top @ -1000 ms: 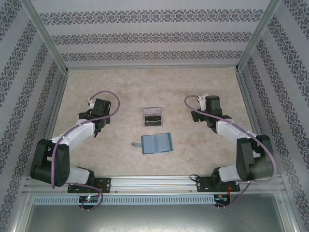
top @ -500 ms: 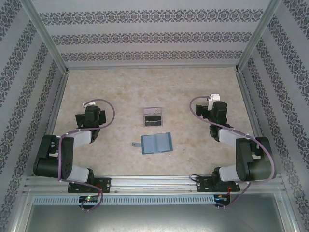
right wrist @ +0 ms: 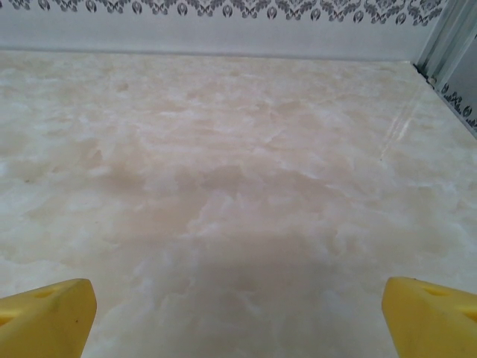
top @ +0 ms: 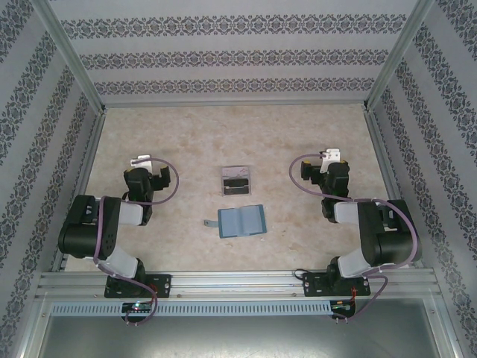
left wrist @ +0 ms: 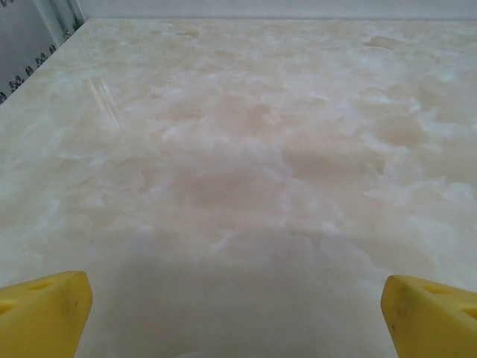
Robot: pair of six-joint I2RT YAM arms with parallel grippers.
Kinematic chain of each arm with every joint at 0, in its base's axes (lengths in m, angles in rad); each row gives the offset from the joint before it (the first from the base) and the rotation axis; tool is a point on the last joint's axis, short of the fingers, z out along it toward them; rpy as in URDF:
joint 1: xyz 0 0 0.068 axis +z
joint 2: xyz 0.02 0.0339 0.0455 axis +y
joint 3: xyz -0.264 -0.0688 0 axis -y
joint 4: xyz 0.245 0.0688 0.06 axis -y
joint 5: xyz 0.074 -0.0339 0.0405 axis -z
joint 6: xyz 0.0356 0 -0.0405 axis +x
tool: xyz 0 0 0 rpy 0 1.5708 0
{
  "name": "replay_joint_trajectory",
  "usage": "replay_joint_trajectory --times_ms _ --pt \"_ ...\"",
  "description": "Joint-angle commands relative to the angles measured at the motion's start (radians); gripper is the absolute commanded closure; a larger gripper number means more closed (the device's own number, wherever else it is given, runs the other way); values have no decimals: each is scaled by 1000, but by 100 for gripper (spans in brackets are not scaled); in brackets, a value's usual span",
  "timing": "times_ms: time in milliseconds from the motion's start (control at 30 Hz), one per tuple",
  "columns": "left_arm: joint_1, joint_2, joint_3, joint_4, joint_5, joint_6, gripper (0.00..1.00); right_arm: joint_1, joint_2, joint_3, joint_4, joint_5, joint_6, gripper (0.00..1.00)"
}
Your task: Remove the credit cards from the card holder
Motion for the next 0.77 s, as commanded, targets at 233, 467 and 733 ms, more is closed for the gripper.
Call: replay_joint_trajectory --times_ms 233,467,733 --pt "2 16 -9 102 3 25 0 -10 7 -14 61 -3 22 2" --pt "2 12 -40 156 17 26 0 -10 8 -13 59 -5 22 2" --pt "2 12 -11 101 18 28 0 -13 -1 -25 73 -43 12 2"
